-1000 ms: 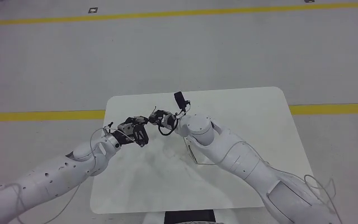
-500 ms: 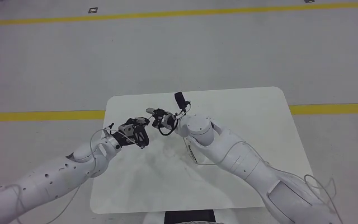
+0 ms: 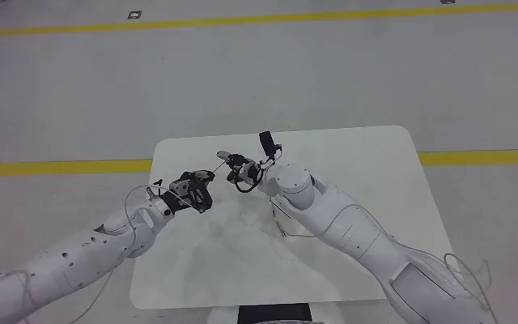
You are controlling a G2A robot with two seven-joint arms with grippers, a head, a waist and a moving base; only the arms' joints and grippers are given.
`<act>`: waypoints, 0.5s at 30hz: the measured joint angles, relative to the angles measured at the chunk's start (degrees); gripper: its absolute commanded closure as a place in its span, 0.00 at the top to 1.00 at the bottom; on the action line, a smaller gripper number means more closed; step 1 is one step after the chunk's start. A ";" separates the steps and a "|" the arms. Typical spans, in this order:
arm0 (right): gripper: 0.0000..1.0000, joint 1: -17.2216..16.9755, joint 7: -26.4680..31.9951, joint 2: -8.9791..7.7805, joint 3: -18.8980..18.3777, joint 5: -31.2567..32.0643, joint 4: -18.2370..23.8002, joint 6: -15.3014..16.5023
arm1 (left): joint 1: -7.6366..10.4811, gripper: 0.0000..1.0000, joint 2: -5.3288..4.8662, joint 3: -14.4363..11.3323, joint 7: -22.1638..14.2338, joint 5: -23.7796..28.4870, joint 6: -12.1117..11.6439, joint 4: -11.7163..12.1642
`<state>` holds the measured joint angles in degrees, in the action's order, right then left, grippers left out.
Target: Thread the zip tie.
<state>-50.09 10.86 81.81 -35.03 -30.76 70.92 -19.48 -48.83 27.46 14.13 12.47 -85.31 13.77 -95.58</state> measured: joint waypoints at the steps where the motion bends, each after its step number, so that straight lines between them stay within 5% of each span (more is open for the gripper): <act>1: 1.00 -0.04 -0.04 -0.07 -0.06 0.03 0.10 0.00 | -0.24 0.00 -0.04 0.26 0.52 0.45 -0.11 -0.04; 5: 1.00 -0.28 -0.04 -0.45 -0.67 0.63 0.81 0.00 | -1.37 0.00 -0.33 1.60 3.65 3.88 -1.13 0.05; 15: 1.00 -2.91 5.31 -1.97 -4.54 6.33 2.44 3.79 | -5.05 0.00 -1.97 5.32 15.87 16.92 -9.16 2.16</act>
<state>-53.00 16.16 79.84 -39.57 -24.43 73.35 -15.69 -53.88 25.49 19.46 28.34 -68.40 4.61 -93.42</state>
